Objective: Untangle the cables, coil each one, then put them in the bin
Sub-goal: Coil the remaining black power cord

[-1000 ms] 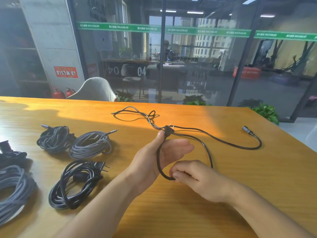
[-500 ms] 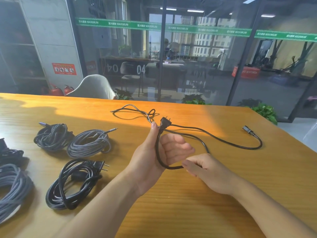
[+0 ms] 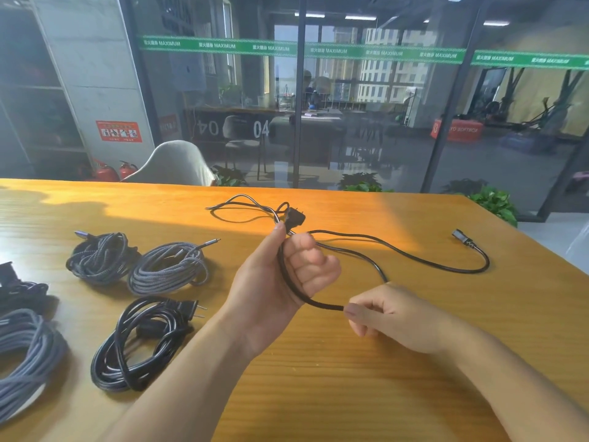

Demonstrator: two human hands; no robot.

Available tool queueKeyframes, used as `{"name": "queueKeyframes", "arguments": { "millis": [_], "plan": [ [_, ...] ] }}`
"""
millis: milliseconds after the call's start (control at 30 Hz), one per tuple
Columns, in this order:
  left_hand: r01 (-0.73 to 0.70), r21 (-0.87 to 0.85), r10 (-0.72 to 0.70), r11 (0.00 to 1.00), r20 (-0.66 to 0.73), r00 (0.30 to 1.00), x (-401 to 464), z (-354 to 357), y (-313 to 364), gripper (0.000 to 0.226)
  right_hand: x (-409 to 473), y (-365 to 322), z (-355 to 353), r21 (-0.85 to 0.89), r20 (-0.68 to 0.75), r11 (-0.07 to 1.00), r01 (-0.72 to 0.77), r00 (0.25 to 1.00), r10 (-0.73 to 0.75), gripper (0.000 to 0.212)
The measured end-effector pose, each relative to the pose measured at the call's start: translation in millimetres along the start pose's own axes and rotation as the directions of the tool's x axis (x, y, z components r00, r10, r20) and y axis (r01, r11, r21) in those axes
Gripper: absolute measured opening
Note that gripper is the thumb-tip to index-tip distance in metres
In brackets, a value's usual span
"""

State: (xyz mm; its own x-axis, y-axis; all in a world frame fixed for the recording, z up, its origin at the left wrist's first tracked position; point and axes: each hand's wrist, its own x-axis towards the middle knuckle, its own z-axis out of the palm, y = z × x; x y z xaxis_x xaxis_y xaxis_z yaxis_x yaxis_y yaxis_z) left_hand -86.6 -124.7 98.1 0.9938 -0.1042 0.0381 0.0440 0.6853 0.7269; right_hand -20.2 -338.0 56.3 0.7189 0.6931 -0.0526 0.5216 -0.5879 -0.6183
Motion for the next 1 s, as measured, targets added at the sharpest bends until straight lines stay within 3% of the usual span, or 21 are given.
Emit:
{"name": "queueKeyframes", "arguments": {
  "millis": [100,233,333,400,433,500,567,600,667,800,900,1000],
  "plan": [
    [-0.012,-0.017,0.011,1.0,-0.048,0.999,-1,1,5,0.06,-10,15,-23,-0.123,-0.073,0.98,-0.159,0.986,0.151,0.06],
    [0.056,0.061,-0.056,0.997,0.0,0.998,-4,0,3,0.059,-18,32,-45,-0.166,-0.112,0.942,-0.291,0.955,0.275,0.04],
    [0.091,0.13,-0.1,0.987,0.064,0.993,-6,0,2,0.052,-19,37,-49,-0.131,-0.213,0.936,-0.328,0.931,0.297,0.043],
    [0.107,0.179,-0.124,0.978,0.087,0.988,-7,-1,-1,0.055,-15,30,-47,-0.154,-0.404,0.943,-0.296,0.889,0.214,0.046],
    [0.111,0.218,-0.135,0.97,0.098,0.986,-5,-2,-4,0.059,-13,26,-43,-0.199,-0.532,0.942,-0.269,0.837,0.126,0.048],
    [0.118,0.31,-0.166,0.943,0.132,0.977,-1,-5,-13,0.065,-9,18,-35,-0.274,-0.748,0.935,-0.225,0.661,-0.06,0.051],
    [0.113,0.409,-0.19,0.906,0.152,0.97,4,-9,-23,0.065,-5,6,-26,-0.263,-0.846,0.952,-0.154,0.512,-0.151,0.049],
    [0.107,0.459,-0.195,0.882,0.148,0.969,6,-11,-28,0.065,-3,0,-21,-0.227,-0.863,0.969,-0.095,0.482,-0.155,0.043],
    [0.086,0.557,-0.181,0.826,0.118,0.976,7,-13,-37,0.063,-1,-9,-12,-0.127,-0.861,0.992,0.021,0.494,-0.12,0.031],
    [0.039,0.646,-0.093,0.762,0.05,0.994,12,-15,-46,0.058,4,-17,4,0.098,-0.753,0.984,0.148,0.657,-0.024,0.023],
    [-0.015,0.653,-0.049,0.757,0.079,0.996,11,-14,-47,0.057,5,-22,14,0.187,-0.657,0.967,0.173,0.754,-0.008,0.025],
    [-0.04,0.603,-0.001,0.797,0.068,0.998,13,-14,-50,0.057,4,-26,21,0.192,-0.634,0.966,0.174,0.773,-0.013,0.027]
  ]
}}
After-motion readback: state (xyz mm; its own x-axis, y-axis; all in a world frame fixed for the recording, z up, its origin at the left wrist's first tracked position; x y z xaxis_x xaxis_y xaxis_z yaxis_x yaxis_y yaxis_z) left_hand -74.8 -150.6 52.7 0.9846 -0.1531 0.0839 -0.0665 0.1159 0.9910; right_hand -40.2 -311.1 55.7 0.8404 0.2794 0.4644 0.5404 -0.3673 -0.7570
